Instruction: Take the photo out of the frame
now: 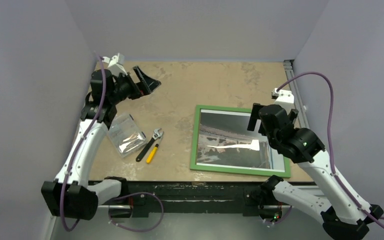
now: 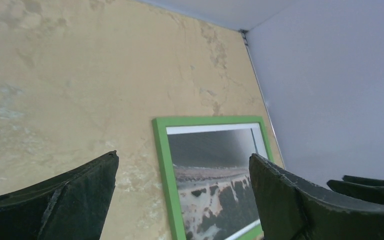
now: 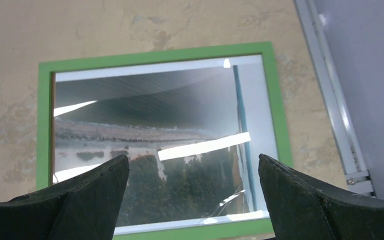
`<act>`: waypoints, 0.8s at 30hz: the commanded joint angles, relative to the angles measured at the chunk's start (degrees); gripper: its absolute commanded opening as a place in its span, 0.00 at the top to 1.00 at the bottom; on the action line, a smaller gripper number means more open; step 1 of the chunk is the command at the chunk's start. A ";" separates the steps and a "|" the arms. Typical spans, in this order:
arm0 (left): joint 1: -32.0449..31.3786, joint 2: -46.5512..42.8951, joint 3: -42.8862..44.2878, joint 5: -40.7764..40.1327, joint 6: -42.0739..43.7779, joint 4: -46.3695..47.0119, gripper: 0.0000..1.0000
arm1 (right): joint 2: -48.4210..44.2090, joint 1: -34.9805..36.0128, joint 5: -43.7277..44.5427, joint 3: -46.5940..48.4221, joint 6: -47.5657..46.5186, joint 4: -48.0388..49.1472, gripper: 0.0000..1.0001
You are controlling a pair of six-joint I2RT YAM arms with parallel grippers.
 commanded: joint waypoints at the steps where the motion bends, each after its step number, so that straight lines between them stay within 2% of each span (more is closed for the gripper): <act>1: -1.74 7.84 1.93 12.40 -3.46 2.57 0.00 | -1.94 0.27 -6.57 -5.64 2.85 5.75 0.01; 5: -9.21 13.31 1.12 13.88 -3.05 0.96 0.01 | -1.24 0.23 -12.23 -9.86 3.01 10.17 0.01; 10: -17.45 21.13 3.19 12.19 -0.15 -3.81 0.03 | 1.53 0.27 -13.77 -11.41 3.91 10.84 0.01; 15: -21.50 27.71 5.27 8.38 2.81 -7.29 0.07 | 3.48 0.23 -21.07 -13.70 4.34 13.69 0.01; 19: -24.16 32.50 8.14 5.22 5.24 -10.98 0.12 | 5.70 0.51 -29.12 -17.23 4.83 19.74 0.02; 24: -26.99 36.87 10.26 2.84 6.51 -13.23 0.22 | 8.97 3.38 -30.75 -18.74 5.82 22.71 0.09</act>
